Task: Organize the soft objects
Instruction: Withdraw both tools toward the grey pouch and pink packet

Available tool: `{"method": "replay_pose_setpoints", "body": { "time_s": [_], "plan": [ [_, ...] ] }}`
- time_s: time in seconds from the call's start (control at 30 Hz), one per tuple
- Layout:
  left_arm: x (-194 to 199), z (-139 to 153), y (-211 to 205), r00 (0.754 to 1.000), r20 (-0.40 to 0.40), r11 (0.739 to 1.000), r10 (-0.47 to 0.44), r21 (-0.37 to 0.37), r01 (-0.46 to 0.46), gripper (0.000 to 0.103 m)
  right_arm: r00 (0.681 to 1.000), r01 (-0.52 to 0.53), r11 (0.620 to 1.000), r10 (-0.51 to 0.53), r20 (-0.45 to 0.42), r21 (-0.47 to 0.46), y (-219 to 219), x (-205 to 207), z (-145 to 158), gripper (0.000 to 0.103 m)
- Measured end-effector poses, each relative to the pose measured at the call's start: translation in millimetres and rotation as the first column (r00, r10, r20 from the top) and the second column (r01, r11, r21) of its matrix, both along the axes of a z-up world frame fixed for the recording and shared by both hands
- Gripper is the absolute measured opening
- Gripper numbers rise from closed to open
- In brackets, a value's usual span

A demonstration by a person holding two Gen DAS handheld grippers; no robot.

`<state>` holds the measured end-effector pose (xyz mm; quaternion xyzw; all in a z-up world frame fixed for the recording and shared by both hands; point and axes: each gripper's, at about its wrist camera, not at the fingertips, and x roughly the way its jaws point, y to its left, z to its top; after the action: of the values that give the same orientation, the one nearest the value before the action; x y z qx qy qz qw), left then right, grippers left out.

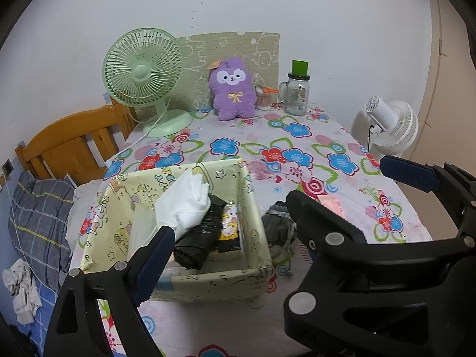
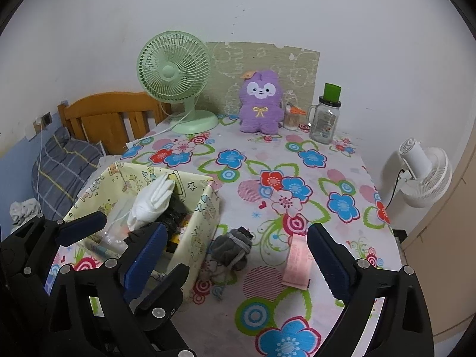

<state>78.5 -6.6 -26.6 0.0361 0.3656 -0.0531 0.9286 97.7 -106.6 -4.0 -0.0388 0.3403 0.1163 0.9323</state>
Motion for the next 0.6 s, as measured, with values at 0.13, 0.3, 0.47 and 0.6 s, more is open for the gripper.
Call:
{"method": "replay_pose_setpoints", "body": {
  "time_s": [0.13, 0.3, 0.47, 0.6],
  "plan": [
    [-1.7, 0.6, -8.9, 1.0, -0.004, 1.0, -0.006, 0.006, 0.006, 0.092, 1.0, 0.002, 1.0, -0.002, 0.004, 0.006, -8.2, -3.3, 0.3, 0.097],
    [-3.9, 1.9, -22.3, 1.0, 0.001, 1.0, -0.019, 0.022, 0.019, 0.092, 1.0, 0.015, 1.0, -0.015, 0.011, 0.018, -21.7, -6.7, -0.4, 0.097],
    [-7.1, 5.7, -36.0, 0.999, 0.018, 0.999, -0.038, 0.037, 0.037, 0.092, 0.999, 0.025, 0.999, -0.026, 0.018, 0.044, -36.9, -10.5, 1.0, 0.097],
    [-7.8, 6.8, -44.9, 0.998, 0.022, 0.998, -0.056, 0.039, 0.055, 0.092, 0.999, 0.043, 0.998, -0.045, 0.026, 0.042, -47.1, -12.4, 1.1, 0.097]
  ]
}}
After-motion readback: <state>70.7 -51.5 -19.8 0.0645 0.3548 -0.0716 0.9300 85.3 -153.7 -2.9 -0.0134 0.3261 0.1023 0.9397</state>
